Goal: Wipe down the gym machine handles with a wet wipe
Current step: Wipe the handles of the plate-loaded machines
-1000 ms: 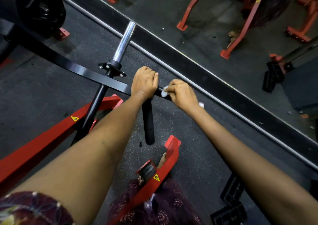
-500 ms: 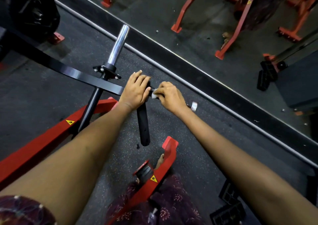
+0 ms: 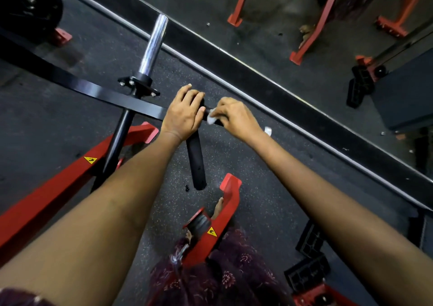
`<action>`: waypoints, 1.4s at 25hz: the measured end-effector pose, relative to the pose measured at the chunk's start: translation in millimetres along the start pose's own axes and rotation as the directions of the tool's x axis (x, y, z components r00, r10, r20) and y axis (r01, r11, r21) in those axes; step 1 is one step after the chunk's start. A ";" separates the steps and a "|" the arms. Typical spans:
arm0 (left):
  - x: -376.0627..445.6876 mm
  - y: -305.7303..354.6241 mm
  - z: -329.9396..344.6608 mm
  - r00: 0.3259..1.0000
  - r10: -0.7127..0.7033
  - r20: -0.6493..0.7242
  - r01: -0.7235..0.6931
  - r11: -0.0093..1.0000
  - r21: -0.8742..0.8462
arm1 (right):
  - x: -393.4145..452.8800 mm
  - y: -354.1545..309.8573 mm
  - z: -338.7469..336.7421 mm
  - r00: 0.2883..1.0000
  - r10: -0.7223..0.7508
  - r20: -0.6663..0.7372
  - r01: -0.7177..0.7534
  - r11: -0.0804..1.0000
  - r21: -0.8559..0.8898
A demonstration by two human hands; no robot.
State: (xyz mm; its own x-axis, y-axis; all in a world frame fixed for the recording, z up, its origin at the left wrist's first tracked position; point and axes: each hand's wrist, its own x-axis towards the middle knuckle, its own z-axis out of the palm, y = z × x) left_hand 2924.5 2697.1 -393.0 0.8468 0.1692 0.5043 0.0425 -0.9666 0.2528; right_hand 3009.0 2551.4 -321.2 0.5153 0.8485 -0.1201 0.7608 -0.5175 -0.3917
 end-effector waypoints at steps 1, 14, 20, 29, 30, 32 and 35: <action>-0.2 0.5 0.2 1.000 -0.006 0.006 0.006 1.000 -0.001 | -8.8 11.0 -2.3 1.000 -0.030 0.004 0.030 1.000 0.000; 0.8 4.6 -3.3 0.996 -0.071 0.048 0.071 0.997 -0.009 | -32.7 30.3 -13.7 1.000 -0.013 -0.005 0.013 0.999 0.029; 0.1 3.9 -2.7 0.997 -0.068 0.027 0.068 0.998 -0.006 | -26.6 19.8 -28.8 0.977 0.205 0.064 -0.188 0.960 -0.208; 0.3 7.7 -6.0 0.994 -0.099 0.052 0.100 0.995 -0.023 | -81.2 43.2 -0.3 0.997 0.050 0.050 -0.029 0.933 -0.359; 0.6 7.7 -5.8 0.994 -0.099 0.053 0.100 0.995 -0.023 | -87.4 44.2 -5.3 0.997 0.076 -0.008 -0.074 0.944 -0.322; 1.1 6.9 -5.6 0.993 -0.103 0.063 0.105 0.994 -0.027 | -82.7 36.1 -7.4 0.993 -0.009 -0.120 -0.017 0.976 -0.216; 0.3 7.0 -4.4 0.994 -0.098 0.057 0.100 0.994 -0.032 | -52.2 11.3 -3.9 0.974 -0.090 -0.210 0.056 0.985 -0.160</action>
State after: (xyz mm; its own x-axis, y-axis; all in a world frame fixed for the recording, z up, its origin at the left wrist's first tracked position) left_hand 2922.7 2691.2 -387.4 0.8672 0.2521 0.4295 0.1102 -0.9382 0.3281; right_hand 2992.3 2500.9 -315.8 0.5162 0.8495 0.1095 0.8420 -0.4799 -0.2465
